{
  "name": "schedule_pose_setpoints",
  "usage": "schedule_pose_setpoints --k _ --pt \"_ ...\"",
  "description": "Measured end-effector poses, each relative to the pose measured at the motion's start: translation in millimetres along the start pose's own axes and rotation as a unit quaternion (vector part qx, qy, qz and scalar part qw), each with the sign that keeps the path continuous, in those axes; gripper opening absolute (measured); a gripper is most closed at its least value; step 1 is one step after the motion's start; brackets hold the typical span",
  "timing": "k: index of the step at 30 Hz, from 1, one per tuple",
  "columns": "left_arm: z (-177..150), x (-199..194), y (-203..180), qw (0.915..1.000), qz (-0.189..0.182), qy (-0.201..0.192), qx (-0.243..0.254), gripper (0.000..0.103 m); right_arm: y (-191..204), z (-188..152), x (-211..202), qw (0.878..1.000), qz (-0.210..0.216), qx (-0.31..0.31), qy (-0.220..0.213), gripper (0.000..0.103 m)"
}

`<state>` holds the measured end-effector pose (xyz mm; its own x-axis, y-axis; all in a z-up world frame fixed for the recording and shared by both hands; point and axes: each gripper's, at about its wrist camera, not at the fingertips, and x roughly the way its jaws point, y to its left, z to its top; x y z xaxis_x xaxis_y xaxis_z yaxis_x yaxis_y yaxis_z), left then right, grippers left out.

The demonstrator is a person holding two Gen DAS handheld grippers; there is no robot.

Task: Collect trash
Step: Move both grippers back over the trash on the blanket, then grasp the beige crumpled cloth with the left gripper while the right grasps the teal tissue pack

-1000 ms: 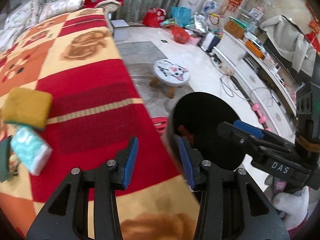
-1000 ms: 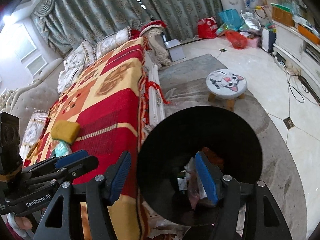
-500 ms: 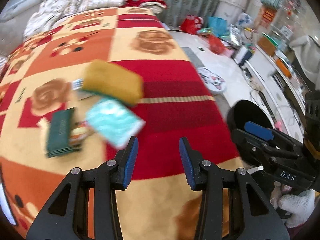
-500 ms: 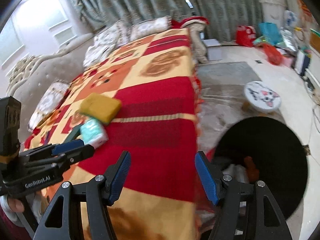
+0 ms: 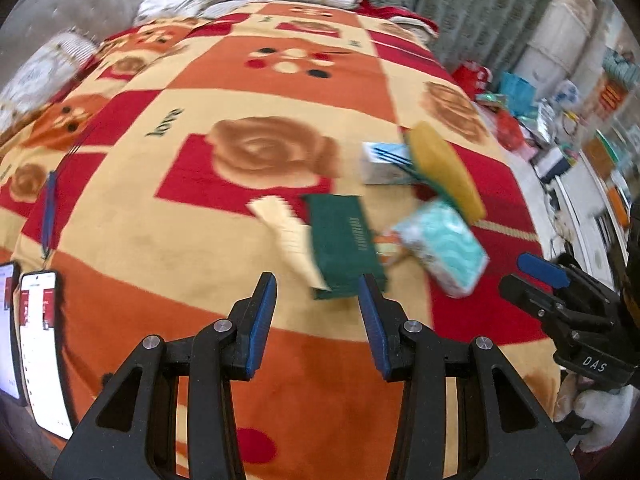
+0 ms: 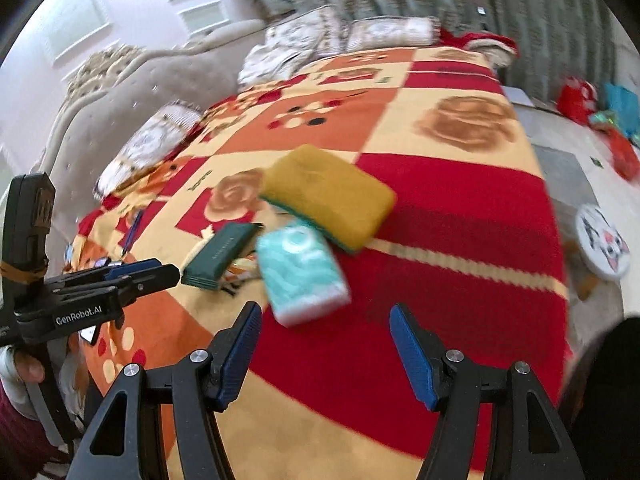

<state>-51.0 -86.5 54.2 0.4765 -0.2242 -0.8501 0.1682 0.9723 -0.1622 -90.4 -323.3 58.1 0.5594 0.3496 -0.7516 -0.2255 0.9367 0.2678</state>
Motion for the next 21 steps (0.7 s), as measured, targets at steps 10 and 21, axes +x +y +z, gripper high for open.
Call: schedule_pose_setpoints --k 10,21 --pt "18 35 21 0.9983 -0.04 0.022 -0.035 0.041 8 18 61 0.997 -0.022 -0.058 0.045 0.067" --pt "27 48 13 0.9953 -0.083 0.028 -0.042 0.038 15 22 73 0.997 -0.03 -0.065 0.029 0.056"
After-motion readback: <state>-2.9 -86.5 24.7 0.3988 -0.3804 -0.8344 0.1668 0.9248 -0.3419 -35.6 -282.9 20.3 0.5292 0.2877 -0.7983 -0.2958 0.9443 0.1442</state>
